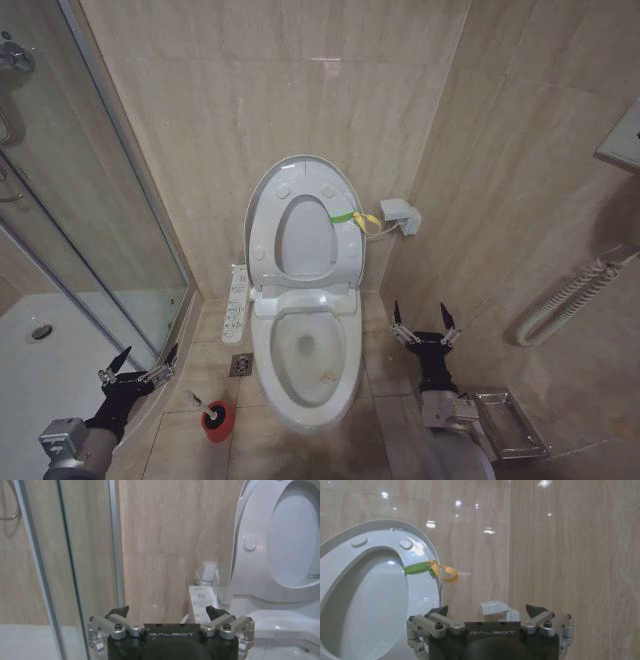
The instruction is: Open the toilet lid, clean the toilet bowl with a toilet brush, close the toilet lid, and flush.
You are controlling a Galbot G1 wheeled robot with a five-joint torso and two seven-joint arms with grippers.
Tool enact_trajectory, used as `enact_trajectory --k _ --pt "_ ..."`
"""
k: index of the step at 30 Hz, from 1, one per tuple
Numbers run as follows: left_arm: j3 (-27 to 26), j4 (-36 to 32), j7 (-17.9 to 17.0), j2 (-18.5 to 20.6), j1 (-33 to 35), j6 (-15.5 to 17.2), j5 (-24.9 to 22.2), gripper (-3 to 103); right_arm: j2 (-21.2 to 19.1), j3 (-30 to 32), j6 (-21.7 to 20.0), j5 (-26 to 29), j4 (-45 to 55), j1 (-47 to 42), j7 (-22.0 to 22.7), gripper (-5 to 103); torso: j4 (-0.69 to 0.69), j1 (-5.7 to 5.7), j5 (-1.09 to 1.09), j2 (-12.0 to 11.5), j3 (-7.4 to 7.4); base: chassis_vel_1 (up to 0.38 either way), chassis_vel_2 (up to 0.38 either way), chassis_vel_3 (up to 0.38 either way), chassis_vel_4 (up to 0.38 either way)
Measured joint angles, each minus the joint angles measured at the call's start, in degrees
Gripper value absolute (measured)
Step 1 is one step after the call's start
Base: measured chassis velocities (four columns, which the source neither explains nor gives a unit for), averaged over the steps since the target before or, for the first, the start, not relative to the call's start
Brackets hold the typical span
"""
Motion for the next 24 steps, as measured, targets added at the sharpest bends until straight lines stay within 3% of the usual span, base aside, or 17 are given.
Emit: enact_trajectory --k 24 --pt "0.0 0.0 0.0 0.0 0.0 0.0 0.0 100 0.0 0.0 0.0 0.0 0.0 0.0 0.0 100 0.00 0.00 0.00 0.0 0.00 0.000 0.000 0.000 0.000"
